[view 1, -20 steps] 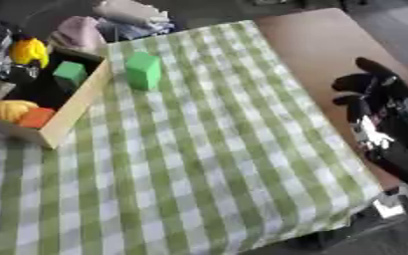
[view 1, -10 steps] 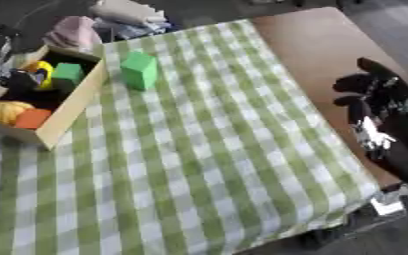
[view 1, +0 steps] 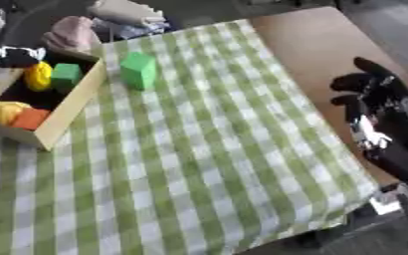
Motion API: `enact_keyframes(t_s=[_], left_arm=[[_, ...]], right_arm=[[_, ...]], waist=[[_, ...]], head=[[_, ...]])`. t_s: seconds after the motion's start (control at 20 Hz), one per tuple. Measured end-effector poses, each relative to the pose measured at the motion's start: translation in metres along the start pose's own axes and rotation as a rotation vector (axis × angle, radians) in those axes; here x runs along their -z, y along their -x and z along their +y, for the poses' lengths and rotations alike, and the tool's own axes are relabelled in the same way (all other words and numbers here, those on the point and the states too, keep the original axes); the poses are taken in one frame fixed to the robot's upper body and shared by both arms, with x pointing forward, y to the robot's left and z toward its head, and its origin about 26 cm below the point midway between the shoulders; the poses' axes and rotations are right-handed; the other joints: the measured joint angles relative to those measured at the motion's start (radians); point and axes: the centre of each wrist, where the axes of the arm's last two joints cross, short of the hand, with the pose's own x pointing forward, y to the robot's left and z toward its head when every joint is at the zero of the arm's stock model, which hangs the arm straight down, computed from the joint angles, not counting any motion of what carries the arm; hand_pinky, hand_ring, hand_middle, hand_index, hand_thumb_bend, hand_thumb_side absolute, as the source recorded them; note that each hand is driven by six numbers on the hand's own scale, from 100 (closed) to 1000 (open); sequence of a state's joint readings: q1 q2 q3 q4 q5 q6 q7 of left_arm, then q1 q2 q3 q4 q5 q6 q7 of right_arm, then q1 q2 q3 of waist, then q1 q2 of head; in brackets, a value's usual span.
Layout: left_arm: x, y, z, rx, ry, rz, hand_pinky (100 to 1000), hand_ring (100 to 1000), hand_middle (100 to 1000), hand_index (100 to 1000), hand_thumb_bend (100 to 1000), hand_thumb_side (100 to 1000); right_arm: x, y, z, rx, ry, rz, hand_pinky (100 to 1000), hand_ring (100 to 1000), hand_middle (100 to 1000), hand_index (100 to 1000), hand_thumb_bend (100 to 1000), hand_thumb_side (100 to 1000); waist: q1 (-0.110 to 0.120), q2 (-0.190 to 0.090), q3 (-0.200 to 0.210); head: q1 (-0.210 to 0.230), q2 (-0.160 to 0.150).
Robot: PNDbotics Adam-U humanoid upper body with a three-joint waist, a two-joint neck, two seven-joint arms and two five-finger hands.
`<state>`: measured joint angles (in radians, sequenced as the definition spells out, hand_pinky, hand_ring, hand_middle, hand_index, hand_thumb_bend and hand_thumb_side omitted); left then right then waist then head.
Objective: Pick up objects on the table and place them in the box.
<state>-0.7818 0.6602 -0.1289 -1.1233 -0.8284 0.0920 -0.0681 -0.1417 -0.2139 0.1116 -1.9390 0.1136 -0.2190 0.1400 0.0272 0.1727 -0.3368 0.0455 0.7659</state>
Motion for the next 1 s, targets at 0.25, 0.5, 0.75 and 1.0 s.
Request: enact_keyframes(t_s=[0.25,0.5,0.75,1.0], left_arm=[[0.008,-0.016,0.0,-0.029,0.113,-0.115,781,763,804,873,461,540],[0.012,-0.025,-0.009,-0.078,0.139,-0.113,770,751,794,870,504,623],[0.014,-0.03,-0.018,-0.102,0.153,-0.079,755,742,790,870,553,651],[0.014,-0.035,-0.027,-0.102,0.178,-0.062,742,730,778,864,526,592]], right_arm=[[0.006,-0.002,0.005,0.026,-0.028,-0.02,699,779,720,939,100,470],[0.01,-0.004,0.008,0.05,-0.047,-0.038,698,779,720,938,100,470],[0.012,-0.005,0.009,0.056,-0.05,-0.046,698,779,720,939,100,470],[0.012,-0.005,0.01,0.059,-0.05,-0.048,698,779,720,939,100,470]], waist=[[-0.004,0.016,-0.062],[-0.004,0.028,-0.099],[-0.003,0.034,-0.112],[-0.003,0.037,-0.117]], head=[[0.026,0.0],[0.048,-0.001],[0.054,-0.002],[0.055,-0.002]])
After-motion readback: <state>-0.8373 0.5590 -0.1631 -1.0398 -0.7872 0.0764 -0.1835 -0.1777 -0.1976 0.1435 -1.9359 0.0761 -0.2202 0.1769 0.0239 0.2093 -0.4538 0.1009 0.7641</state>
